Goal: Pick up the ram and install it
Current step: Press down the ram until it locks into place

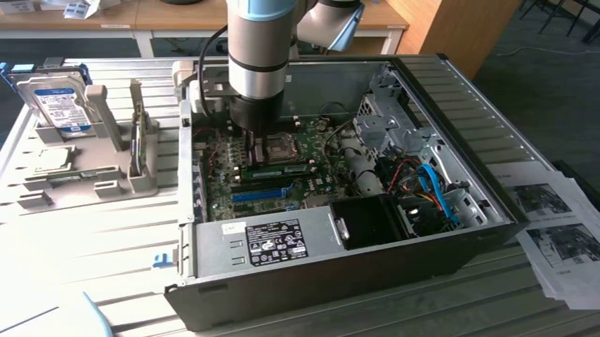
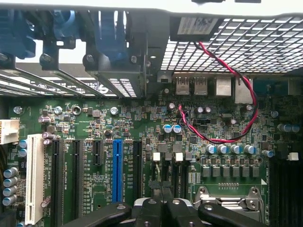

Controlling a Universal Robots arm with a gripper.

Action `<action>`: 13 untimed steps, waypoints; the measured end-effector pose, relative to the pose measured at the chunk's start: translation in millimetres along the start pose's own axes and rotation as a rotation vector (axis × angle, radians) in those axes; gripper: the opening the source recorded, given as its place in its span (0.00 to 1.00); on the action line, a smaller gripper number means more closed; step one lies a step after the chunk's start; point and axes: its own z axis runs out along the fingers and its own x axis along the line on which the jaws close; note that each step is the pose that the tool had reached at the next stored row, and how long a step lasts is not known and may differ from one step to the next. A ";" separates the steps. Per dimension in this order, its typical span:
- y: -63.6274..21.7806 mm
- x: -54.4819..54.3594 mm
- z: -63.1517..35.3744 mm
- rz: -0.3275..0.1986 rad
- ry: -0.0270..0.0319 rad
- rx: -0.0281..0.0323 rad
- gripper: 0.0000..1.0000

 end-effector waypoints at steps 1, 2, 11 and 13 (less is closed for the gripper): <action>0.0 0.0 0.0 0.000 0.0000 0.0000 0.09; 0.0 0.0 0.1 0.000 0.0000 0.0001 0.09; -0.1 0.4 3.7 0.000 0.0000 0.0000 0.09; -0.1 0.4 4.4 0.000 0.0000 -0.0001 0.09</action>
